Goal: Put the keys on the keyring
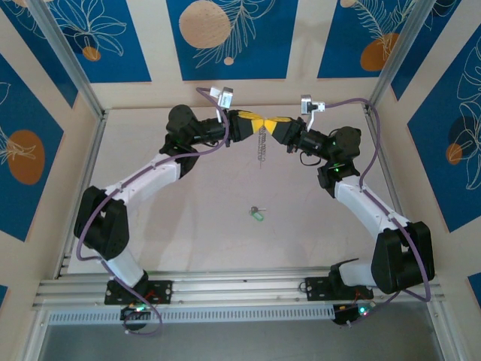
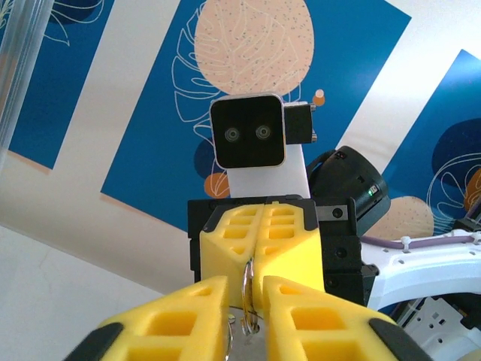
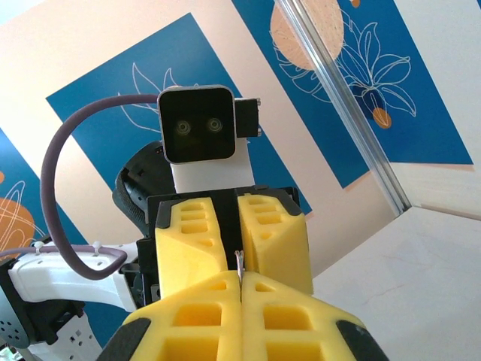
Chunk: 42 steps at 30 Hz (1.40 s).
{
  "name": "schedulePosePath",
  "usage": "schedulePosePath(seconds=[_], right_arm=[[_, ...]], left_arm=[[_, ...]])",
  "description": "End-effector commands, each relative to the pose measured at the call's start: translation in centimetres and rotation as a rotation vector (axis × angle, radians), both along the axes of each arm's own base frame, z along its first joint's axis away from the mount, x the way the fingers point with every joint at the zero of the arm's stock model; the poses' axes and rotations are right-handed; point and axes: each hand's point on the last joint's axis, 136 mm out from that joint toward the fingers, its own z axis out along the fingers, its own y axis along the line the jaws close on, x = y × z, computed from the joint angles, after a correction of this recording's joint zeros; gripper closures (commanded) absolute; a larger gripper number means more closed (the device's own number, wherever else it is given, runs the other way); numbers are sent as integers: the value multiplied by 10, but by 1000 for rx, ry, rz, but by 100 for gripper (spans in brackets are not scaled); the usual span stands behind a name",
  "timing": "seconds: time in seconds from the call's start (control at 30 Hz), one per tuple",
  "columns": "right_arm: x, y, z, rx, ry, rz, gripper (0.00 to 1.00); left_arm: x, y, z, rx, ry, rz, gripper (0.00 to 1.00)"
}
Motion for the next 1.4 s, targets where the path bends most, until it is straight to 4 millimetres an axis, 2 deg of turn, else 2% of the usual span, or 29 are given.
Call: schedulePosePath(seconds=[0.0, 0.1, 0.2, 0.47, 0.73, 1.0, 1.23, 1.37], right_arm=[[-5, -4, 7, 11, -38, -23, 100], [-3, -6, 7, 14, -35, -32, 100], [-2, -8, 8, 23, -32, -42, 100], [-2, -9, 12, 43, -33, -43, 100], [-3, -9, 13, 45, -36, -42, 100], [-3, -8, 13, 43, -35, -37, 100], [-3, -6, 10, 36, -31, -29, 100], [-4, -6, 10, 23, -32, -18, 100]], left_arm=[[-9, -2, 15, -36, -55, -29, 86], [-10, -1, 15, -41, -58, -34, 84], [-11, 0, 14, -49, -54, -34, 74], [-12, 0, 15, -67, -50, -47, 76], [-11, -1, 10, -52, -39, -46, 72], [-8, -5, 2, -37, -23, -52, 80], [-5, -8, -1, -31, -19, -52, 100], [-5, -8, 0, -34, -26, -50, 100]])
